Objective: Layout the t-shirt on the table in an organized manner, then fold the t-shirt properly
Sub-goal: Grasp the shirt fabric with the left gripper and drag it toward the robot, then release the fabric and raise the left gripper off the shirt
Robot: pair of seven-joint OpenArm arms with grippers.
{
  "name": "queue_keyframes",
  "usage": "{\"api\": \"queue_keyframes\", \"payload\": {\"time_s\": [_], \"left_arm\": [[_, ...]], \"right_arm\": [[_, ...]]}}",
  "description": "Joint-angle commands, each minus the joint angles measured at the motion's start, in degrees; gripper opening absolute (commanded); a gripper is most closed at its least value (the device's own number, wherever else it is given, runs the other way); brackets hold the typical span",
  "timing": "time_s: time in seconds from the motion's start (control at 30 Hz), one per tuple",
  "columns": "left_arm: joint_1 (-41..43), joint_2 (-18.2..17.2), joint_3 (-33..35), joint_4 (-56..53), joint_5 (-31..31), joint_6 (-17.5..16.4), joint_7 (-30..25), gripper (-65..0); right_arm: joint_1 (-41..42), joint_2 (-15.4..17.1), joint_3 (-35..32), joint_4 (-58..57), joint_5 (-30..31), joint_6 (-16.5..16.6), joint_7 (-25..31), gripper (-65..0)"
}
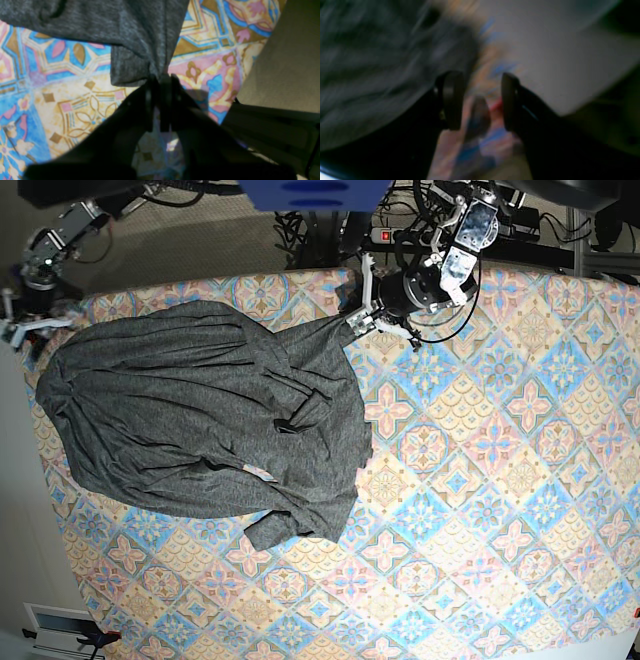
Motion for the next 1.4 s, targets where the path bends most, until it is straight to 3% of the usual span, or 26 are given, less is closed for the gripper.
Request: {"api": "queue_keyframes", "payload": {"time_s": [0.0,0.5,0.77,1.0,1.3,1.37], "left_arm": [[0.5,-0.9,-0.4,-0.3,3.3,0.7,4.6,-62.6],[4.4,-5.8,-0.7,-0.4,3.3,0.7,4.2,-62.7],[8.1,-6.3,-7.3,-0.4,3.3,0.5,4.2,-62.8],[9.8,-7.4,-12.3,-0.5,3.3,-6.5,4.1,-62.8],[13.2,-8.0,-16.0,-0.5,4.0,-6.7,4.0,-62.9],[15.2,-8.8,-17.3,-0.5,3.7,-6.7,1.6,-62.9]], "right_arm": [[0.4,0.8,0.1,2.5,1.1,0.9,1.9,-41.4],[-0.8,0.8,-0.1,6.0,1.1,1.1,1.9,-41.4],[-0.8,0.7,-0.1,6.0,1.0,1.1,1.9,-41.5],[-0.8,0.7,-0.1,5.9,1.0,1.1,1.9,-41.5],[-0.8,0.7,-0.2,5.9,1.0,1.1,1.9,-41.5],[-0.8,0.7,-0.2,5.9,1.0,1.1,1.9,-41.5]]}}
